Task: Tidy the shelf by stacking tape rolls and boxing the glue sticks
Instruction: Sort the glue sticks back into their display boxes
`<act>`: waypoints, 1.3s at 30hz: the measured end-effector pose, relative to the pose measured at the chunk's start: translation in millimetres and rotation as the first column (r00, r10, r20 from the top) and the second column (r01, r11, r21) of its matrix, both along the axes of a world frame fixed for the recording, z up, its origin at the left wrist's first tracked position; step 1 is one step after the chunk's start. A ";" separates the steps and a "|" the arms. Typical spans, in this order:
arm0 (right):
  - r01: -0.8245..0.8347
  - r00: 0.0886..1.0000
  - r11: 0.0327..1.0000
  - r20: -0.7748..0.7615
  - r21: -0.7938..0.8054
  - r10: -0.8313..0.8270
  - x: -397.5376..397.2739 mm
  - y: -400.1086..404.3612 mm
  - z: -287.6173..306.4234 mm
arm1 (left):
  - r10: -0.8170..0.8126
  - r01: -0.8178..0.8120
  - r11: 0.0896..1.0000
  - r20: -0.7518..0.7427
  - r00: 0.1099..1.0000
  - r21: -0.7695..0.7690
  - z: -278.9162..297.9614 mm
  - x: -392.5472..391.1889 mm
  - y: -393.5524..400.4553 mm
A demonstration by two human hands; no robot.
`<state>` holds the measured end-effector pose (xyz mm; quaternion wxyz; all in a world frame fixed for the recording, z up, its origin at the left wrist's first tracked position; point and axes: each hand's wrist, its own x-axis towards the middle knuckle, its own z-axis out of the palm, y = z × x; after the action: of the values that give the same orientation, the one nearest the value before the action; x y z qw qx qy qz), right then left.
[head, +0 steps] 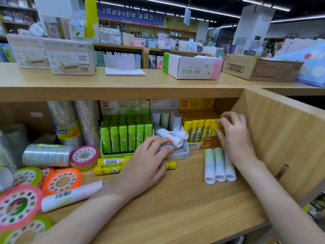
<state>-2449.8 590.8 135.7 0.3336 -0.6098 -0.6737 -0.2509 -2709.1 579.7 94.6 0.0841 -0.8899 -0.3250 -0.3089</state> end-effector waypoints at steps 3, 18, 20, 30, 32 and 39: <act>0.027 0.998 1.000 0.065 -0.006 -0.027 1.6 -2.9 -5.0 | 0.001 -0.001 1.000 0.002 1.000 -0.008 -0.4 0.0 -0.8; -0.476 0.879 0.829 -0.144 -0.292 0.455 -78.7 -62.2 -20.5 | 0.141 -0.116 0.988 0.272 0.952 -0.106 4.4 -10.4 -0.4; -0.529 0.843 0.730 -0.173 -0.433 0.508 -87.8 -62.3 -31.4 | 0.151 -0.121 0.984 0.261 0.954 -0.129 2.1 -9.3 -0.7; -0.580 0.573 0.812 -0.741 -0.063 0.352 -30.5 -66.5 16.0 | 0.179 -0.173 0.984 0.261 0.949 -0.046 5.1 -5.2 -1.2; -0.528 0.566 0.849 -0.751 -0.012 0.340 -23.4 -62.9 22.5 | 0.157 -0.158 0.987 0.195 0.968 -0.015 4.1 -2.6 -1.7; -0.504 0.287 0.850 -0.898 0.155 0.334 -13.8 -49.9 27.4 | 0.106 -0.104 0.994 0.083 0.991 -0.032 -5.1 -1.0 2.6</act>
<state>-2463.6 540.9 163.0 0.6451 -0.4712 -0.5387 0.2675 -2710.0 582.3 89.5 0.0741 -0.8588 -0.3789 -0.3368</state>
